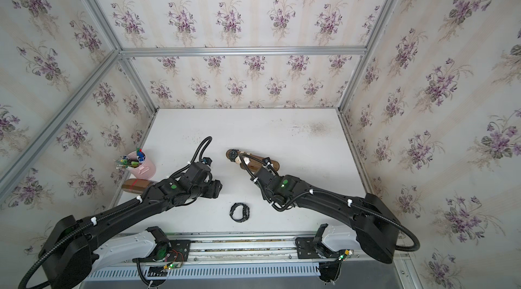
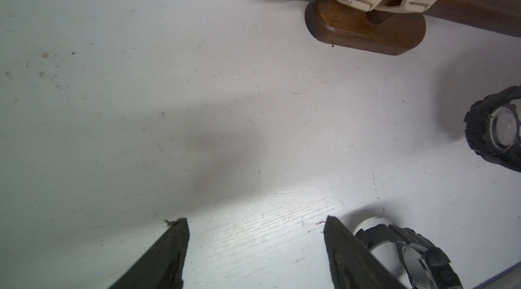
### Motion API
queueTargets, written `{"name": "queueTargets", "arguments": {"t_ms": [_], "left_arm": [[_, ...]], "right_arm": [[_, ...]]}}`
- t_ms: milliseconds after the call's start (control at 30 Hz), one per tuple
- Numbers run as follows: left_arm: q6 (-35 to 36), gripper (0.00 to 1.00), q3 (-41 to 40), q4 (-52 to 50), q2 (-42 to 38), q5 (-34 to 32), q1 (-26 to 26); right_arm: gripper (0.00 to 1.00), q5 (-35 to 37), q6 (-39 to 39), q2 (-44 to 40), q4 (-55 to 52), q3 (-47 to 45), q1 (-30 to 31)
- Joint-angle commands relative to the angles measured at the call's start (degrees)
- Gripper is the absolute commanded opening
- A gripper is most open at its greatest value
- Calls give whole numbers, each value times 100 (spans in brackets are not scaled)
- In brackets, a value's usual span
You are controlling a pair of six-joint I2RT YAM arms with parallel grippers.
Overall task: Place watch on stand
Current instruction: Pick up the watch at the center of the board.
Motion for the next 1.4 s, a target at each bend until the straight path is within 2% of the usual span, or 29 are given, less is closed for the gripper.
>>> {"name": "queueTargets", "arguments": {"t_ms": [0, 200, 400, 533, 700, 900, 1100, 1367], "left_arm": [[70, 77, -93, 439, -122, 174, 5], [185, 77, -221, 1300, -225, 870, -85], [734, 77, 455, 1415, 192, 584, -955], [732, 76, 742, 1603, 512, 601, -1147], [571, 67, 1151, 1468, 1127, 472, -1262], [366, 56, 1341, 1561, 1406, 472, -1365], [270, 31, 1442, 1481, 1519, 450, -1386], [89, 13, 1448, 1500, 1593, 292, -1403]], "right_arm": [[6, -554, -171, -397, 586, -194, -222], [3, -1608, -510, -1013, 1335, -414, -444], [1, -2269, -560, -1007, 1831, -406, -444], [1, -2458, -548, -1015, 2059, -454, -442], [1, -2668, -657, -1040, 2230, -448, -439], [1, -2798, -710, -1045, 2338, -490, -438], [1, -2683, -706, -1009, 2334, -518, -436], [2, -2840, -762, -1004, 2382, -475, -429]]}}
